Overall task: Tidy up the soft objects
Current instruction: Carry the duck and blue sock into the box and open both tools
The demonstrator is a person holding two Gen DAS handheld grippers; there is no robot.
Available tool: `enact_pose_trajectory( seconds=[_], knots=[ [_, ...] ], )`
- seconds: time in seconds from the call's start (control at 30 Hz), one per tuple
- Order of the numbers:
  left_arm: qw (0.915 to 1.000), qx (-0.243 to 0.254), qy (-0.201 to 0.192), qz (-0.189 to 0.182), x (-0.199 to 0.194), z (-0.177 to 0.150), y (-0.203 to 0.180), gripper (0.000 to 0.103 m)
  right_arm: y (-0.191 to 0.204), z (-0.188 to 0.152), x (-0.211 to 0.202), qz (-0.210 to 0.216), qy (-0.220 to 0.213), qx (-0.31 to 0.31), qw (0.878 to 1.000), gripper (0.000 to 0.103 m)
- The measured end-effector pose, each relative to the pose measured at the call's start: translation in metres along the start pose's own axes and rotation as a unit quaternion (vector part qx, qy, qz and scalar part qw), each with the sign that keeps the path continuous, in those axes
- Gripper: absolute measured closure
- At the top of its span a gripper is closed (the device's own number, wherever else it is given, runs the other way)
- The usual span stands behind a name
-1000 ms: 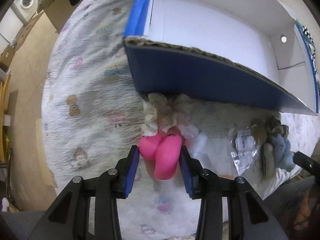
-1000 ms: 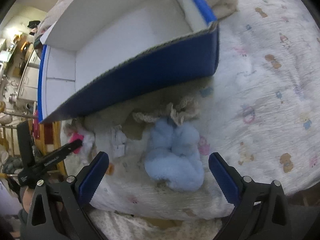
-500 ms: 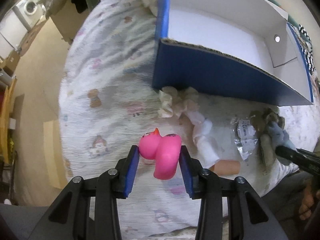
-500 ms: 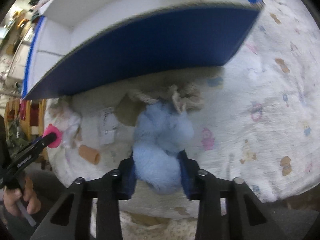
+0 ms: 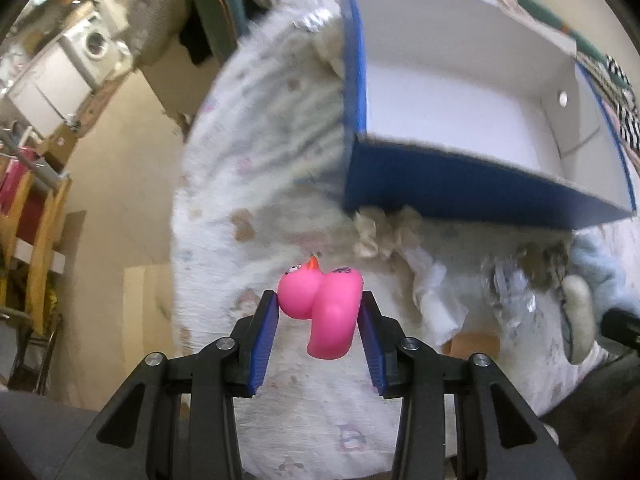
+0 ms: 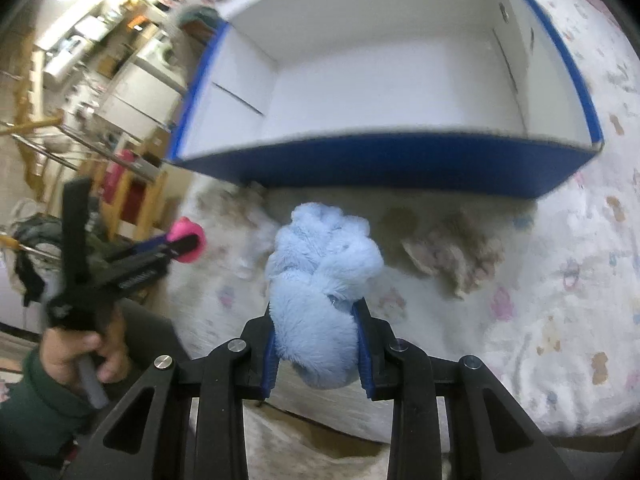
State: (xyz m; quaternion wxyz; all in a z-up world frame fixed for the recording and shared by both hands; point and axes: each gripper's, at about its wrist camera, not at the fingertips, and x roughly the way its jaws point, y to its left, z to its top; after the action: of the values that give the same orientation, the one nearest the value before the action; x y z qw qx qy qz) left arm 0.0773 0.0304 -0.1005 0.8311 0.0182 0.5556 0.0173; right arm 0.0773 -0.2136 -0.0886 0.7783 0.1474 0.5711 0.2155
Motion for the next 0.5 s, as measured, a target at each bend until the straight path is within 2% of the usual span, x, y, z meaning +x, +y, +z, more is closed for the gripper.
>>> enact_pose_trajectory(
  seconds=[0.2, 0.37, 0.5],
  knots=[
    [0.997, -0.007, -0.074, 0.021, -0.036, -0.001, 0.002, 0.066, 0.019, 0.006, -0.031, 0.039, -0.074, -0.024, 0.996, 0.069],
    [0.9888, -0.025, -0.143, 0.036, -0.067, 0.004, 0.005, 0.066, 0.025, 0.014, -0.049, 0.064, -0.135, -0.031, 0.988, 0.069],
    [0.9835, -0.037, -0.173, 0.037, -0.086, 0.016, 0.005, 0.066, 0.017, 0.023, -0.061, 0.076, -0.172, -0.012, 0.982, 0.069]
  ],
)
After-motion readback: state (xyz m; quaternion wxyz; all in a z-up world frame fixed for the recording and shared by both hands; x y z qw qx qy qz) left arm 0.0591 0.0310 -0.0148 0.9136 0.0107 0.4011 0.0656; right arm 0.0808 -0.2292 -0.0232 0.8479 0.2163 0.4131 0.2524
